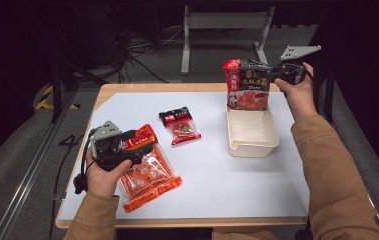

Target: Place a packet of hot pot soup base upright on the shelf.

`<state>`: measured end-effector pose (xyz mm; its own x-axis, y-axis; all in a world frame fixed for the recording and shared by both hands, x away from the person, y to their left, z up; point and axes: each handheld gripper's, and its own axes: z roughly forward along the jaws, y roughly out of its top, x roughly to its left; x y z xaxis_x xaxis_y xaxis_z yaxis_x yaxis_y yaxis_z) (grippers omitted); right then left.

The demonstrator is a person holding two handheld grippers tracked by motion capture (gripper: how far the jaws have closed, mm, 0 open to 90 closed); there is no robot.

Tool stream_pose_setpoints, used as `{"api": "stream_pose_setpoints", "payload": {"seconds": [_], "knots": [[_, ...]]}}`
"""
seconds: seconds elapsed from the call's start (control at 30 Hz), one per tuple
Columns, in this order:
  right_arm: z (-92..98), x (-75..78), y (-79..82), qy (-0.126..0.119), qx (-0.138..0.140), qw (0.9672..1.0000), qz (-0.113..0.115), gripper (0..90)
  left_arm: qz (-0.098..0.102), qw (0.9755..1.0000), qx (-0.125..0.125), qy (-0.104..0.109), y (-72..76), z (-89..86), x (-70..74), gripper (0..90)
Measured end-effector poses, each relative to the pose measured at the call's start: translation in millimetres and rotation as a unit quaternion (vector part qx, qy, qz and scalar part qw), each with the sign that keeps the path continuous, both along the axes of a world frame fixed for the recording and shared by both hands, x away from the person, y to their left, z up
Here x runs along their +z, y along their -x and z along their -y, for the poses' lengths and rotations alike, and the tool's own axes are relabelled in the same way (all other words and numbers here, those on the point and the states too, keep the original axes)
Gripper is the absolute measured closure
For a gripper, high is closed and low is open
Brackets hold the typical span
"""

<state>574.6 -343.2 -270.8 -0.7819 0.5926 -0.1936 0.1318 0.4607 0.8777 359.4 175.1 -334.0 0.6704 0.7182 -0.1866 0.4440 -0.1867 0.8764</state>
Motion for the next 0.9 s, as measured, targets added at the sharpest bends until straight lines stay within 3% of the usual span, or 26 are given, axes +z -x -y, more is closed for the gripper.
{"api": "stream_pose_setpoints", "payload": {"seconds": [0.23, 0.4, 0.6, 0.73, 0.9], "knots": [[1.3, -10.6, 1.1, -0.008, -0.002, 0.9999, -0.009, 76.7, -0.001, 1.0000, -0.001, 0.000, -0.6, 0.1, 0.1, 20.5], [1.3, -19.8, 0.6, 0.001, -0.002, 0.9997, -0.025, 75.8, -0.002, 1.0000, -0.003, 0.001, -2.1, 1.1, -0.3, 20.5], [5.5, -31.2, 2.0, -0.008, -0.022, 0.9985, -0.049, 74.6, -0.005, 1.0000, -0.006, 0.003, -5.0, 2.3, -0.4, 20.4], [12.4, -37.1, 4.3, -0.021, -0.031, 0.9979, -0.053, 75.0, -0.002, 0.9999, -0.011, -0.001, -6.5, 3.8, -0.4, 20.5], [16.9, -42.2, 8.2, -0.017, -0.042, 0.9976, -0.052, 76.0, -0.005, 0.9999, -0.013, -0.002, -7.0, 5.7, -0.3, 20.3]]}}
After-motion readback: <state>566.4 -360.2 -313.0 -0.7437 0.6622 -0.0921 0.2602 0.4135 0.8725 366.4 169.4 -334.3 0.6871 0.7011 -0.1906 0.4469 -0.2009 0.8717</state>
